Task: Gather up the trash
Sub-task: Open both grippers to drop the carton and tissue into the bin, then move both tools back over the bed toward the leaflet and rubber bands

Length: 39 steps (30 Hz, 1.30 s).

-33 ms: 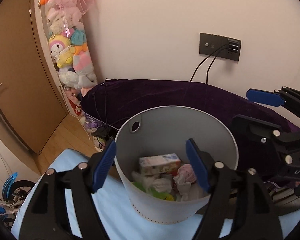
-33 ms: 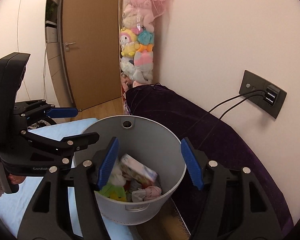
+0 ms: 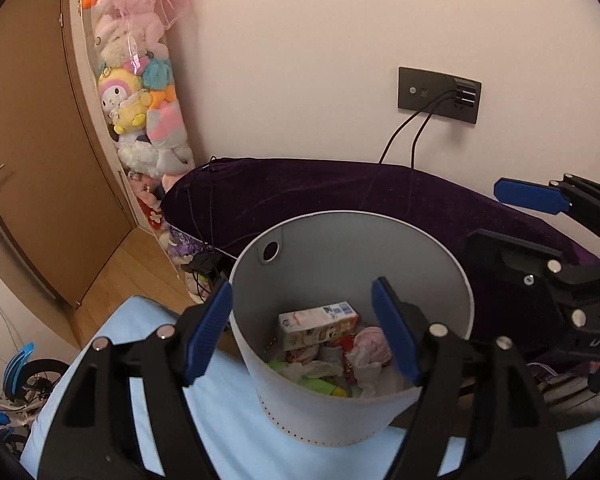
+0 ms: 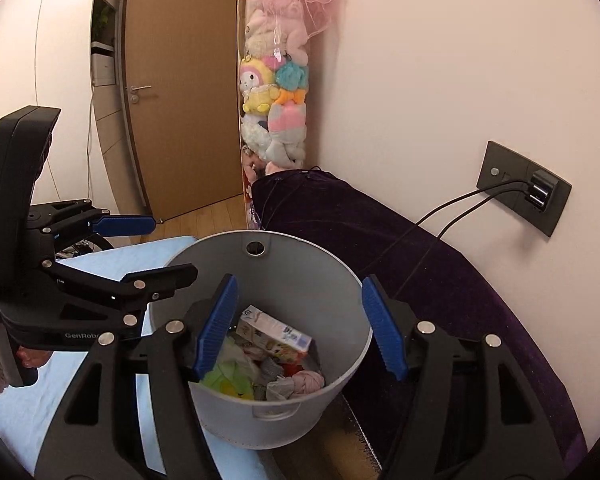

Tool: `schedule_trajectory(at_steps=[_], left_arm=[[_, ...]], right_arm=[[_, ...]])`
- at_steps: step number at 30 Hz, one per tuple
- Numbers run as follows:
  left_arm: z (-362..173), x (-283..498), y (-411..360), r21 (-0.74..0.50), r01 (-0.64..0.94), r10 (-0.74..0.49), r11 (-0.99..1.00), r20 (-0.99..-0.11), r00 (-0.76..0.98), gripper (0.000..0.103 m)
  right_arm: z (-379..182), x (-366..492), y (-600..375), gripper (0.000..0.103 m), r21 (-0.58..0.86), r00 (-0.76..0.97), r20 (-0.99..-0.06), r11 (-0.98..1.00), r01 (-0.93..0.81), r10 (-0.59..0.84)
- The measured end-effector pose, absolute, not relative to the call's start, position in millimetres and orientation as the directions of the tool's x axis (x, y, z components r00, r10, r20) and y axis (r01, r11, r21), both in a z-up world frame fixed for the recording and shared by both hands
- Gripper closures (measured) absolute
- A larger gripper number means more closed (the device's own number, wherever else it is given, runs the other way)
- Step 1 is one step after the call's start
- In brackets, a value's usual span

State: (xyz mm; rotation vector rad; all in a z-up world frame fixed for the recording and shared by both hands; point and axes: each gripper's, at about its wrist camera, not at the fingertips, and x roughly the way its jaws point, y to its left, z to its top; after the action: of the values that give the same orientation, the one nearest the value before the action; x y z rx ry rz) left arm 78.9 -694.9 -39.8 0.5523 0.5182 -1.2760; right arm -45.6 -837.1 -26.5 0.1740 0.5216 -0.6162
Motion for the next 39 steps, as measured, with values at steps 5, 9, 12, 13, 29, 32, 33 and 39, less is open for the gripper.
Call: schedule_trajectory(at_steps=[5,9,12,13,29,32,33,39], left_arm=[[-38,83,-667,0.079,0.970,-0.739,0.231,-0.634,0.228,0.031],[-37,86,-628,0.065,0.957,-0.735,0.282,-0.627,0.259,0.031],[-36,93,-592,0.058,0.939,-0.724,0.338,-0.621,0.299,0.031],[-37,96,-578,0.057,0.930,-0.714,0.362,-0.625,0.316,0.031],[-45,174,-306,0.135,0.708,-0.504,0.693,-0.613,0.609,0.031],[-49,195,-245,0.137,0.647,-0.447,0.750,-0.616,0.649,0.031],[-50,203,-227,0.139,0.627,-0.428,0.767,-0.617,0.660,0.031],[-68,250,-114,0.120,0.474,-0.301,0.872,-0.634,0.713,0.031]], right_arm=[[-19,-54,-806,0.041,-0.010,0.699,-0.507,0.815,0.579,-0.503],[-17,-54,-770,0.039,-0.011,0.720,-0.505,0.838,0.545,-0.475],[-18,-46,-740,0.038,-0.021,0.731,-0.506,0.854,0.520,-0.458],[-19,-43,-731,0.038,-0.021,0.735,-0.510,0.860,0.510,-0.448],[-48,69,-510,0.037,0.034,0.831,-0.532,0.976,0.213,-0.163],[-55,100,-456,0.037,0.051,0.839,-0.537,0.990,0.133,-0.085],[-58,108,-440,0.037,0.054,0.840,-0.539,0.993,0.108,-0.062],[-78,165,-339,0.037,0.047,0.822,-0.566,0.998,-0.043,0.062]])
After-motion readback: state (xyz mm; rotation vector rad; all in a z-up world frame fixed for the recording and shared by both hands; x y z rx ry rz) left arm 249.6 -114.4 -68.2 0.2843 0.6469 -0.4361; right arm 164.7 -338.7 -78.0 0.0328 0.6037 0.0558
